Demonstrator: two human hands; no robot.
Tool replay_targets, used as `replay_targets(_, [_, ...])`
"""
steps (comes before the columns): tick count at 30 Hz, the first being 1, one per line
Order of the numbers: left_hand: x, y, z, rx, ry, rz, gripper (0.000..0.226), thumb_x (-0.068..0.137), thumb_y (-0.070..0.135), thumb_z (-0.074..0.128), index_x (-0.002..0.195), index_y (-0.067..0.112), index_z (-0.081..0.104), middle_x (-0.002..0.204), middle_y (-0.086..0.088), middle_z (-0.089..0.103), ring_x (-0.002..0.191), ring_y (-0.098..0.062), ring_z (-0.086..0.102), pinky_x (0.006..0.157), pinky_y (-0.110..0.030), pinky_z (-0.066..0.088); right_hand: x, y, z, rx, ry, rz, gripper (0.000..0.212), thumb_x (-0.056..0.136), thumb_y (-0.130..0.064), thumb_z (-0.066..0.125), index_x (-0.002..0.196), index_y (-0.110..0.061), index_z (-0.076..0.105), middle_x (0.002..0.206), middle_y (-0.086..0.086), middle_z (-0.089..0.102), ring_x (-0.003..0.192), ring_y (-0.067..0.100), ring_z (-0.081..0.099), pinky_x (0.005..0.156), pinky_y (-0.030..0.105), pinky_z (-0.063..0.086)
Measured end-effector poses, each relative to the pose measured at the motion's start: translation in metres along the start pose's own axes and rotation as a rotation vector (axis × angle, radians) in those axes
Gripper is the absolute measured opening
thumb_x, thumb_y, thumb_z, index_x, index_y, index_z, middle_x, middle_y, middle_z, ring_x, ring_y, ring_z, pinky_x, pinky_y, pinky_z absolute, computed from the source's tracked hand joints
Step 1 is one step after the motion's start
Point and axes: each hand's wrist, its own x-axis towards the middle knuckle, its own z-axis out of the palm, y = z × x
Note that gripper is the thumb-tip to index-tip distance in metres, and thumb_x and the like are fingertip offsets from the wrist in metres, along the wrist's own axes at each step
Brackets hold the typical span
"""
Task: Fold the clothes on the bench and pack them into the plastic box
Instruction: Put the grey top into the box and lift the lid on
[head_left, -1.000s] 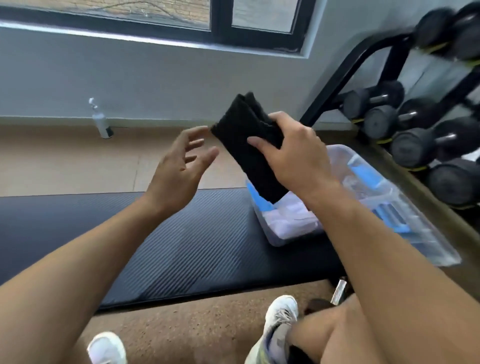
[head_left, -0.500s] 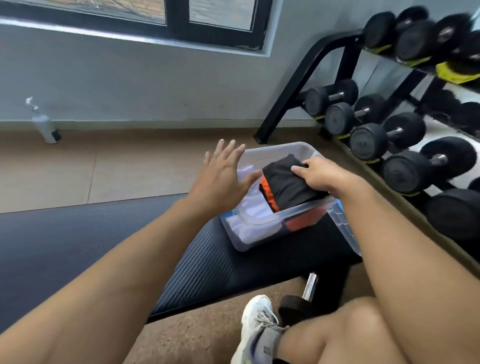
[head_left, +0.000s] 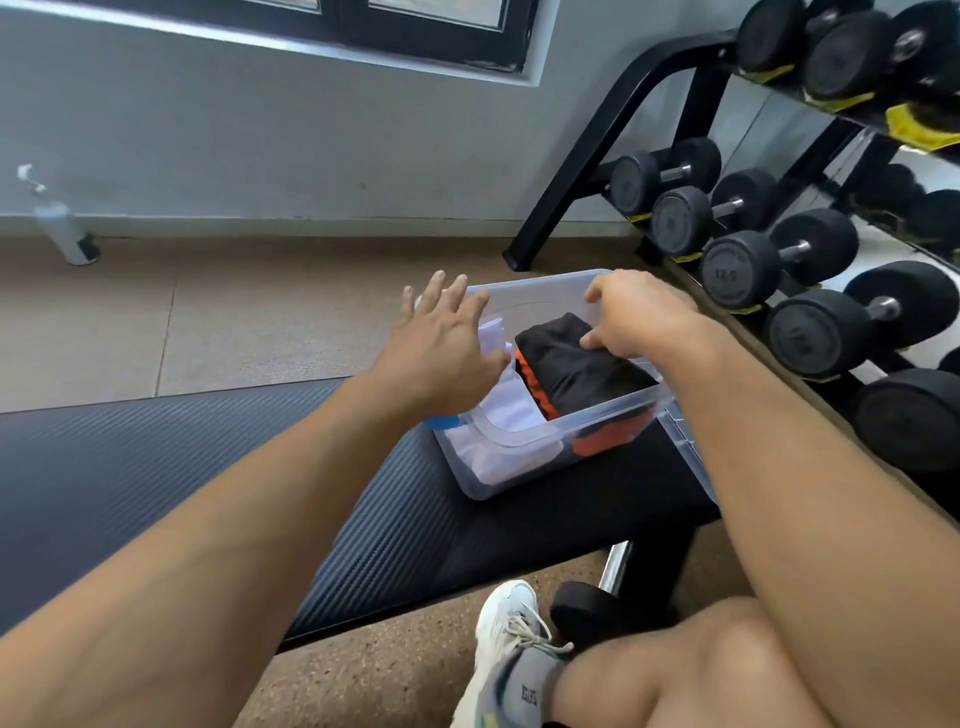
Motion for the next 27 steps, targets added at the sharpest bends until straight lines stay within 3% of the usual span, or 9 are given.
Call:
replay_targets(5, [0.001, -0.003, -0.001, -0.045, 0.031, 0.007, 0.068, 0.098, 0.052, 0.045, 0.157, 0.022, 0.026, 0.168, -0.005, 0.008, 0.155, -0.022, -0.006, 0.125, -0.047, -0.005, -0.020, -0.017, 0.001, -0.243, -0.333, -0.161, 0.073, 0.086, -0.021, 0.079, 0.150, -0.024, 0.044, 0.140, 0.007, 0.056, 0.119, 0.030, 0.060, 0.098, 0.040, 0.053])
replay_targets(11, [-0.005, 0.001, -0.003, -0.063, 0.037, -0.013, 0.067, 0.097, 0.050, 0.049, 0.154, 0.020, 0.032, 0.167, -0.007, 0.013, 0.155, -0.025, -0.009, 0.124, -0.049, -0.003, -0.018, -0.009, 0.022, -0.032, -0.286, -0.201, 0.074, 0.085, -0.019, 0.079, 0.150, -0.026, 0.044, 0.143, 0.006, 0.053, 0.127, 0.030, 0.054, 0.104, 0.040, 0.049])
replay_targets(13, [-0.012, 0.012, -0.007, -0.033, 0.018, -0.014, 0.075, 0.093, 0.066, 0.045, 0.152, 0.021, 0.035, 0.166, -0.007, 0.016, 0.154, -0.028, -0.010, 0.123, -0.056, -0.002, -0.015, 0.003, 0.024, 0.279, -0.112, -0.198, 0.055, 0.086, -0.019, 0.077, 0.138, -0.028, 0.058, 0.133, 0.002, 0.063, 0.117, 0.024, 0.060, 0.097, 0.035, 0.050])
replay_targets(16, [-0.029, 0.035, -0.004, 0.043, -0.090, 0.089, 0.096, 0.076, 0.091, 0.032, 0.149, 0.030, 0.040, 0.165, 0.000, 0.022, 0.154, -0.024, -0.011, 0.117, -0.064, -0.012, -0.009, 0.036, 0.024, 0.732, 0.472, -0.023, 0.020, 0.095, -0.016, 0.061, 0.110, -0.027, 0.070, 0.106, -0.006, 0.070, 0.099, 0.018, 0.065, 0.084, 0.035, 0.054])
replay_targets(18, [-0.038, 0.045, 0.001, 0.128, -0.149, 0.159, 0.100, 0.069, 0.096, 0.031, 0.147, 0.033, 0.043, 0.163, 0.006, 0.029, 0.155, -0.020, -0.007, 0.116, -0.065, -0.015, -0.005, 0.068, 0.029, 0.947, 0.751, 0.197, 0.023, 0.097, -0.010, 0.051, 0.105, -0.024, 0.067, 0.099, -0.007, 0.066, 0.095, 0.016, 0.063, 0.084, 0.039, 0.055])
replay_targets(19, [-0.039, 0.047, 0.003, 0.149, -0.149, 0.175, 0.098, 0.070, 0.095, 0.035, 0.145, 0.034, 0.045, 0.160, 0.008, 0.035, 0.155, -0.018, -0.003, 0.117, -0.064, -0.013, -0.002, 0.083, 0.038, 1.001, 0.780, 0.305, 0.028, 0.097, -0.006, 0.047, 0.107, -0.023, 0.066, 0.100, -0.006, 0.066, 0.095, 0.017, 0.062, 0.086, 0.040, 0.055])
replay_targets(22, [-0.038, 0.045, 0.000, 0.112, -0.096, 0.158, 0.088, 0.073, 0.086, 0.048, 0.144, 0.033, 0.047, 0.153, 0.009, 0.046, 0.154, -0.015, 0.009, 0.121, -0.060, -0.007, 0.007, 0.118, 0.094, 0.868, 0.461, 0.475, 0.033, 0.095, -0.005, 0.048, 0.113, -0.024, 0.067, 0.115, 0.003, 0.069, 0.099, 0.026, 0.062, 0.090, 0.040, 0.053])
replay_targets(24, [-0.036, 0.040, -0.004, 0.107, -0.098, 0.131, 0.090, 0.074, 0.084, 0.052, 0.148, 0.033, 0.041, 0.153, 0.006, 0.046, 0.153, -0.015, 0.016, 0.122, -0.056, -0.007, 0.004, 0.128, 0.126, 0.759, 0.189, 0.484, 0.017, 0.093, -0.020, 0.065, 0.108, -0.025, 0.071, 0.121, 0.006, 0.069, 0.102, 0.029, 0.062, 0.089, 0.034, 0.051])
replay_targets(27, [-0.038, 0.033, -0.014, 0.102, -0.111, 0.097, 0.097, 0.074, 0.083, 0.054, 0.153, 0.033, 0.030, 0.158, 0.003, 0.039, 0.152, -0.016, 0.018, 0.124, -0.046, -0.008, 0.001, 0.133, 0.138, 0.652, 0.064, 0.403, 0.032, 0.076, -0.042, 0.086, 0.099, -0.026, 0.071, 0.110, 0.004, 0.066, 0.109, 0.026, 0.060, 0.086, 0.034, 0.046])
